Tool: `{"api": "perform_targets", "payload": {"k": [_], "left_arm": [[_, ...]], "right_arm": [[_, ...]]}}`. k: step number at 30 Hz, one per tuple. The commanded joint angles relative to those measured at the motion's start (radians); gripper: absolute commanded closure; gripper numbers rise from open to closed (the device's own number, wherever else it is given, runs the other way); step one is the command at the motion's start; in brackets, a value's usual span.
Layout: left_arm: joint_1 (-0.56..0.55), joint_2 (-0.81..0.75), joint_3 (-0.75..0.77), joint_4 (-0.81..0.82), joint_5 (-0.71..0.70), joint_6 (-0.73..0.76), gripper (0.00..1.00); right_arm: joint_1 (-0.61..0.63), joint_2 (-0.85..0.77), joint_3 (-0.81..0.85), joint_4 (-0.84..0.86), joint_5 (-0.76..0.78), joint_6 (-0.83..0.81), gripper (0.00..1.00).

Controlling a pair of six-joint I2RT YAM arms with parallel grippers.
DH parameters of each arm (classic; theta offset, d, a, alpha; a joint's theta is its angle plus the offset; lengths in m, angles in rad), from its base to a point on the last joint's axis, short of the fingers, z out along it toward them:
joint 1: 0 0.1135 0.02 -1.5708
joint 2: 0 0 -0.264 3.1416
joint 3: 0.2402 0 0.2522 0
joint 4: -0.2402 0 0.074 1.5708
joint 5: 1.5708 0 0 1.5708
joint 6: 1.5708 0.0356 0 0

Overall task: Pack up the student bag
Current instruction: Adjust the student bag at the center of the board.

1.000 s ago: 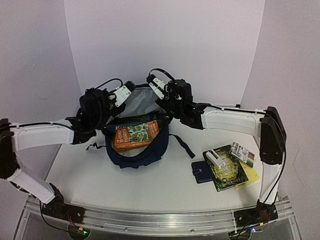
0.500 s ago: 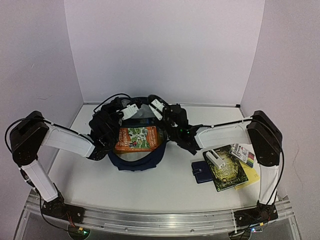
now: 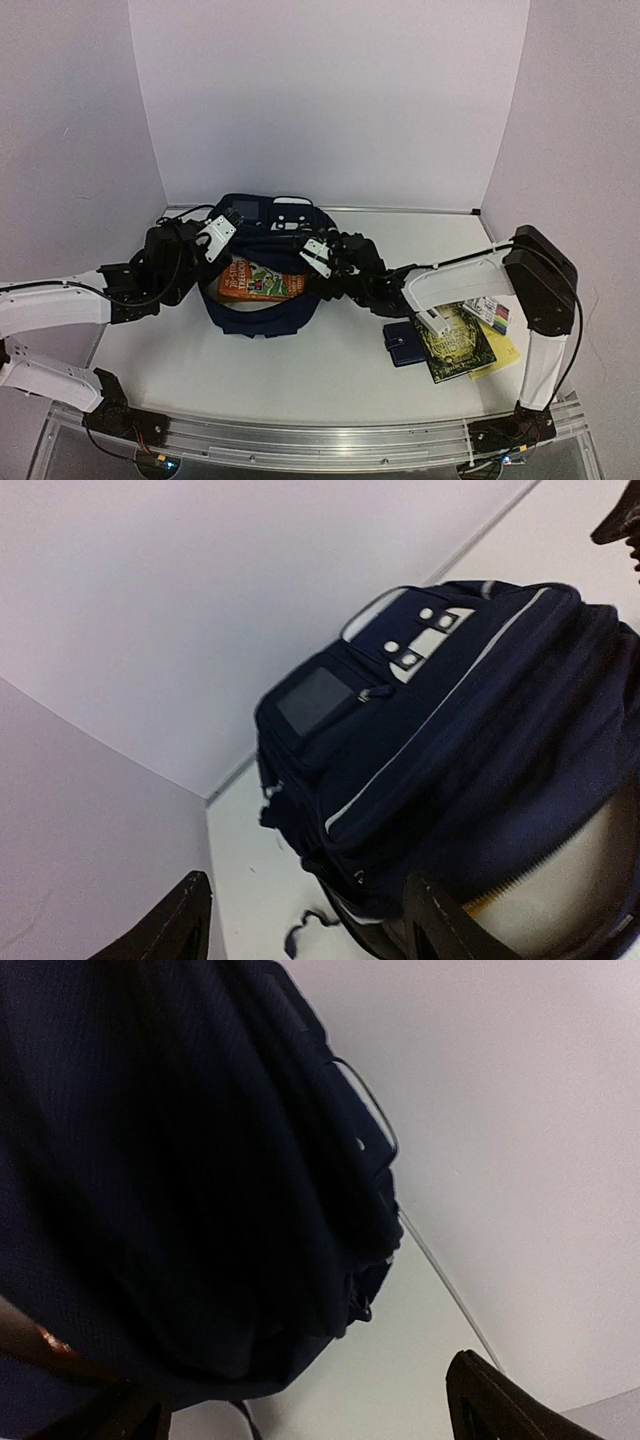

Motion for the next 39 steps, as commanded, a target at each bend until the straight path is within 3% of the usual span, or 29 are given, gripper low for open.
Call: {"api": "perform_targets", "payload": {"k": [1, 5, 11, 18, 26, 35, 39], "left_arm": [[-0.009, -0.038, 0.138, -0.524, 0.253, -0.360, 0.33], [-0.010, 0.024, 0.245, -0.691, 0.391, -0.482, 0.30], [0.015, 0.089, 0.329, -0.690, 0.319, -0.674, 0.20], [0.185, 0.210, 0.379, -0.664, 0.534, -0.869, 0.19], [0.286, 0.296, 0.374, -0.630, 0.630, -0.938, 0.18], [0.436, 0.348, 0.333, -0.572, 0.790, -0.992, 0.18], [0.463, 0.357, 0.344, -0.561, 0.819, -0.999, 0.18]], "right_arm": [[0.001, -0.137, 0.011, -0.259, -0.257, 0.054, 0.02], [-0.004, -0.166, 0.055, -0.469, -0.392, 0.077, 0.02], [-0.174, -0.151, 0.214, -0.691, -0.681, 0.301, 0.02], [-0.300, 0.056, 0.436, -0.831, -0.805, 0.530, 0.05], [-0.292, 0.281, 0.537, -0.856, -1.074, 0.719, 0.16], [-0.064, 0.294, 0.640, -0.837, -1.107, 0.699, 0.15], [-0.053, 0.214, 0.655, -0.833, -1.145, 0.694, 0.13]]}}
